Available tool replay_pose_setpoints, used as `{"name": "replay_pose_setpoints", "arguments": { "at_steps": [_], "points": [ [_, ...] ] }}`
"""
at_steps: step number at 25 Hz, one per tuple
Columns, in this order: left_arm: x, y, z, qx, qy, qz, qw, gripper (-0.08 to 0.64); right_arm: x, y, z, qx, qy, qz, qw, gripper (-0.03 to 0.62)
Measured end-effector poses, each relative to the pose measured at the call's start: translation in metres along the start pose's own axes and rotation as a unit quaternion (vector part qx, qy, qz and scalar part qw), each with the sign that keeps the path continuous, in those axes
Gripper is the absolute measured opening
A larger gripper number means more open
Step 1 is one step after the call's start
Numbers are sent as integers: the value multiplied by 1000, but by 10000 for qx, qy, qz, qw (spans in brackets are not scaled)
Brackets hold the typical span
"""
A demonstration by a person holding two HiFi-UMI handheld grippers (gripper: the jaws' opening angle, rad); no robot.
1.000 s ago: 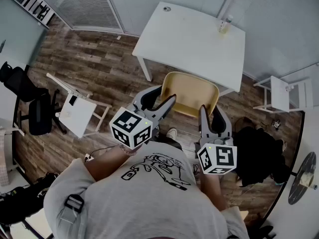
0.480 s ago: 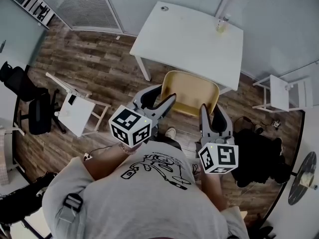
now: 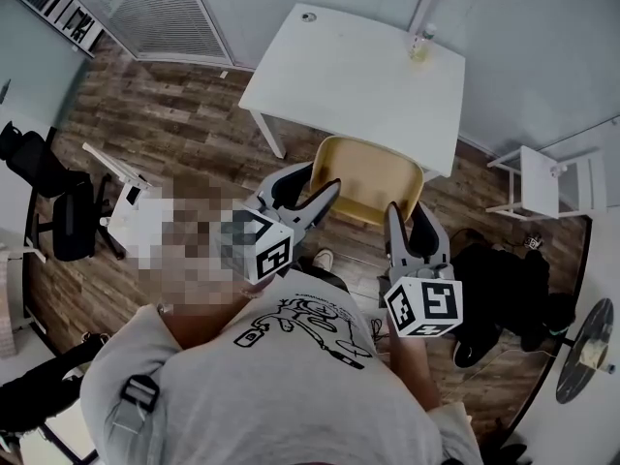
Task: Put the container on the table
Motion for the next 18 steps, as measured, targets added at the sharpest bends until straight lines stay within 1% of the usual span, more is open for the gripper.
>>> {"name": "replay_pose_setpoints", "arguments": {
  "at_steps": [7, 13, 18],
  "points": [
    [0, 6, -22, 10, 43, -11, 10000, 173, 20, -2, -11, 0, 39, -75, 10000, 121],
    [-17, 13, -37, -22, 47, 36, 10000, 173, 28, -5, -34, -74, 47, -116, 9999, 121],
    [-38, 29, -54, -24, 37, 72, 10000, 173, 34, -1, -64, -143, 71, -127, 9998, 121]
  ]
}}
Point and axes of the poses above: the fingertips, and each gripper's own axes: z backward along the fingers, x to its right, y out of its top, the point moved 5 cm from there along z, backward along the fingers, and after that the axes turned 14 degrees about z, right-handed, at the moved point
